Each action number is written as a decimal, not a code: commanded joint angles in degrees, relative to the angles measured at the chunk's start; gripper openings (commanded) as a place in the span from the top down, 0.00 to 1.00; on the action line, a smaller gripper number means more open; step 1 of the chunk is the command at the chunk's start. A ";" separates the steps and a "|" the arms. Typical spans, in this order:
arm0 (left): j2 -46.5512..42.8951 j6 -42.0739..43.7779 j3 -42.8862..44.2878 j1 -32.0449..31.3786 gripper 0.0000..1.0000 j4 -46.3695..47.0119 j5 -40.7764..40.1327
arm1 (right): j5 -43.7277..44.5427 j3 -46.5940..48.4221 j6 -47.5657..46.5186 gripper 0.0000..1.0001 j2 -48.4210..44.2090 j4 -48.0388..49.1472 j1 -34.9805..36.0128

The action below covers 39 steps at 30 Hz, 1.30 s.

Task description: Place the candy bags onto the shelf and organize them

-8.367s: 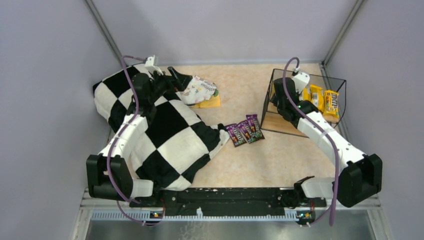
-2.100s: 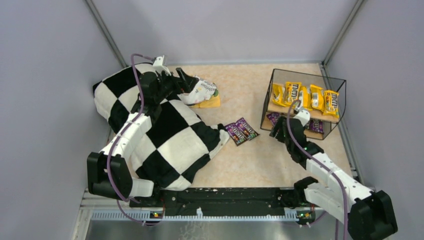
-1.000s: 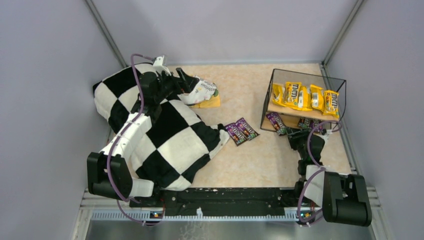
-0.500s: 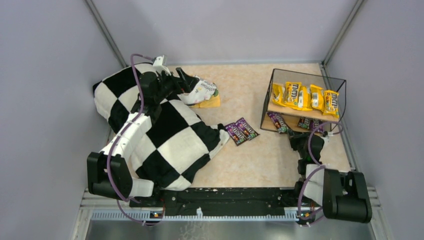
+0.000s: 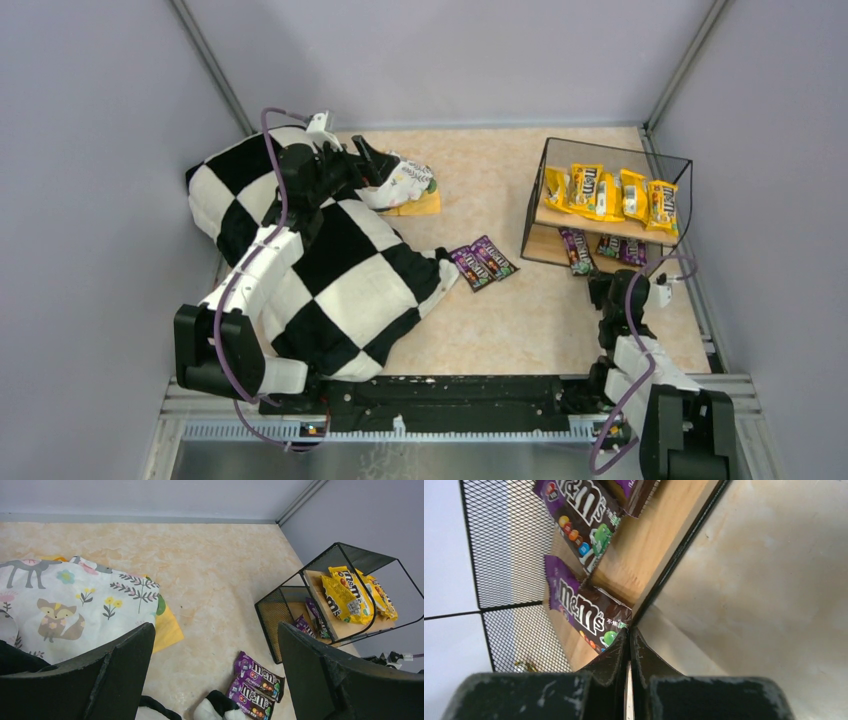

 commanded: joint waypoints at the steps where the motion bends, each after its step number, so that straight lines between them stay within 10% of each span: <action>1: 0.55 -0.16 1.77 0.16 0.02 3.12 0.45 | -1.95 1.76 -3.30 1.00 0.37 -0.74 -0.34; 15: 0.55 -0.68 1.71 0.18 0.02 3.42 1.07 | -18.07 7.70 -26.07 0.40 -11.45 -18.36 -0.34; 27: 1.08 -0.68 1.60 0.00 0.02 3.46 0.85 | -15.03 18.68 -41.85 0.46 -10.69 -30.70 11.41; 39: 0.43 -0.51 1.58 -0.02 0.01 3.46 0.66 | -10.87 9.03 -33.63 0.72 -1.07 -3.24 11.52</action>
